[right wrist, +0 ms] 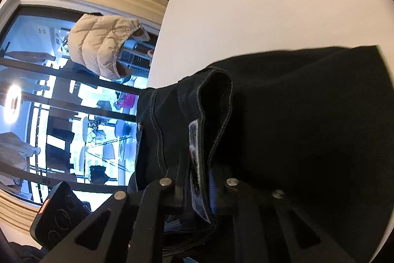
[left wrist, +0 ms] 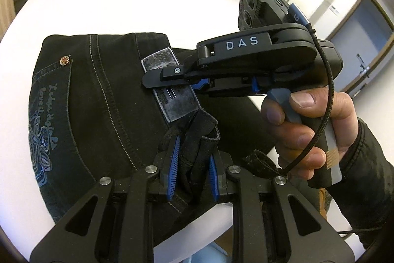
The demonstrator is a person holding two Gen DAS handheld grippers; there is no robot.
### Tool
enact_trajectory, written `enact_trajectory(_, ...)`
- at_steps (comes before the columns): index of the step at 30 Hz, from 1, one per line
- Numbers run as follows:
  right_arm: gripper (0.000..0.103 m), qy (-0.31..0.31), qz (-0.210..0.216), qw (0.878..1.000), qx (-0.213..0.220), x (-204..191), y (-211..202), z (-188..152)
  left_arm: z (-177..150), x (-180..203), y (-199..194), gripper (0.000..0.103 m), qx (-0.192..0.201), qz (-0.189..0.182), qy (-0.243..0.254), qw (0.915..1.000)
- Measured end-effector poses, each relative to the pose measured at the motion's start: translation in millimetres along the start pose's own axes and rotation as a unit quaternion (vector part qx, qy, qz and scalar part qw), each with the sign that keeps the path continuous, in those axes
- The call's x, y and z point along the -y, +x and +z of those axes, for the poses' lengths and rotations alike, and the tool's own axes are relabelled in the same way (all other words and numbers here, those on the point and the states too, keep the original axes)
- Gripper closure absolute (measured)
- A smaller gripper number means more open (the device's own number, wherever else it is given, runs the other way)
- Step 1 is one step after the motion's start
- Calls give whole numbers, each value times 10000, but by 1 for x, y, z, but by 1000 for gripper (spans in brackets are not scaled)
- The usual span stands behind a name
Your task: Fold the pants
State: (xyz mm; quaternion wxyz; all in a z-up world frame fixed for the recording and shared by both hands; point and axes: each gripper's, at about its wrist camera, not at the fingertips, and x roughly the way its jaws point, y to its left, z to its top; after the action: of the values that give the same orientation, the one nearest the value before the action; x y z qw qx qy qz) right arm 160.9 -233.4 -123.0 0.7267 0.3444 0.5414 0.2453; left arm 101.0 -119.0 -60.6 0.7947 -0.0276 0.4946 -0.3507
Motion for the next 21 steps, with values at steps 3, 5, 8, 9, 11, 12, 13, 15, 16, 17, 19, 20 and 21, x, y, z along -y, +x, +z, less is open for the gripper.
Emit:
enact_trajectory(3, 90, 59, -73, 9998, 149, 8, -18, 0, 8, 7, 11, 83, -30, -119, 177, 9998)
enact_trajectory(5, 90, 141, -114, 9995, 245, 18, -31, 0, 15, 10, 17, 83, -68, -209, 306, 9993)
enact_trajectory(8, 90, 319, -170, 9986, 392, 39, -53, 0, 24, 24, 31, 83, -142, -319, 497, 9982)
enact_trajectory(9, 90, 361, -166, 9983, 423, 43, -58, 0, 28, 29, 34, 83, -163, -339, 563, 9977)
enact_trajectory(11, 90, 407, -185, 9979, 478, 52, -66, -1, 33, 35, 41, 83, -220, -380, 629, 9971)
enact_trajectory(12, 90, 422, -204, 9976, 510, 55, -70, -2, 35, 38, 45, 83, -245, -398, 652, 9968)
enact_trajectory(13, 90, 436, -216, 9973, 544, 57, -73, -2, 40, 38, 47, 83, -271, -418, 655, 9966)
enact_trajectory(15, 90, 459, -211, 9969, 597, 63, -79, -3, 48, 27, 43, 83, -306, -450, 665, 9963)
enact_trajectory(16, 90, 490, -205, 9967, 615, 66, -81, -3, 51, 20, 39, 83, -323, -461, 680, 9961)
enact_trajectory(17, 90, 519, -202, 9965, 622, 68, -82, -3, 54, 15, 39, 83, -347, -473, 680, 9960)
enact_trajectory(19, 90, 579, -204, 9960, 657, 72, -83, -6, 57, 11, 31, 83, -392, -502, 673, 9957)
enact_trajectory(20, 90, 609, -202, 9956, 682, 74, -83, -8, 59, 10, 30, 83, -405, -505, 701, 9954)
enact_trajectory(21, 90, 634, -197, 9953, 707, 75, -84, -9, 60, 8, 31, 83, -422, -515, 724, 9952)
